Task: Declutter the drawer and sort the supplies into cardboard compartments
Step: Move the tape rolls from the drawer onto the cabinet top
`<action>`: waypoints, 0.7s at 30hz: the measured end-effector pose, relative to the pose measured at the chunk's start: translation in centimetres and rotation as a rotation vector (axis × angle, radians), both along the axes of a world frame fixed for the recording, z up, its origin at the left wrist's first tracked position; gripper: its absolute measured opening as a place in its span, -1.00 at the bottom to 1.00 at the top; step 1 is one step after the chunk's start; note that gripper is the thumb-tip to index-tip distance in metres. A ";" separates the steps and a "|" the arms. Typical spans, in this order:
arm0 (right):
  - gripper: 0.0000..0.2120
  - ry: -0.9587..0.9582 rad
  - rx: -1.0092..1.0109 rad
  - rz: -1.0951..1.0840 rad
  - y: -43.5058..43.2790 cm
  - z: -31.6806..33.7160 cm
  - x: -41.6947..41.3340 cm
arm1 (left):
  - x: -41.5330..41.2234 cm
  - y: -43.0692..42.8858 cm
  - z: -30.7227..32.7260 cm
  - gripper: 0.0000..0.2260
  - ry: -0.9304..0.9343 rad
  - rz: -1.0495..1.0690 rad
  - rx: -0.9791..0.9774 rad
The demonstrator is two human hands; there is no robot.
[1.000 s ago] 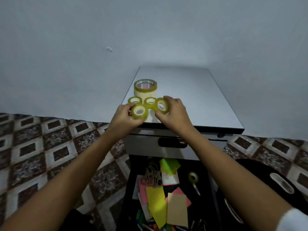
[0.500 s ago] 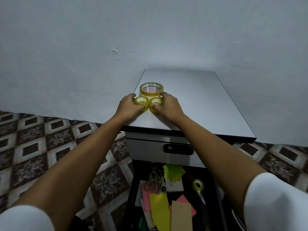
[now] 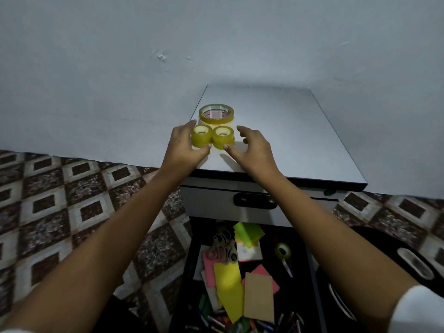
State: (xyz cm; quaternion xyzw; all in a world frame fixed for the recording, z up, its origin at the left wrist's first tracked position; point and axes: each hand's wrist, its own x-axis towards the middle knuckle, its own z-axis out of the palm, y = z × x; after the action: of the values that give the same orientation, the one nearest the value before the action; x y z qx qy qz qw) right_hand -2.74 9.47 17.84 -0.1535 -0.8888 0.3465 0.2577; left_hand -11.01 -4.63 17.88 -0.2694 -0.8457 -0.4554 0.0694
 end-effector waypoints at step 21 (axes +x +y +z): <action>-0.50 -0.462 -0.179 -0.266 0.1 -26.3 17.5 | 11.2 -0.4 -23.7 -0.69 -0.416 -0.208 -0.440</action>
State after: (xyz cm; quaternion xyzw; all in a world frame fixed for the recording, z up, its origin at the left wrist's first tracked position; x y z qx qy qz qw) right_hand 14.73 9.57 -8.47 -0.3659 -0.8618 0.3426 0.0769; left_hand 0.18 -4.98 -5.84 -0.2640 -0.8879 -0.3116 -0.2119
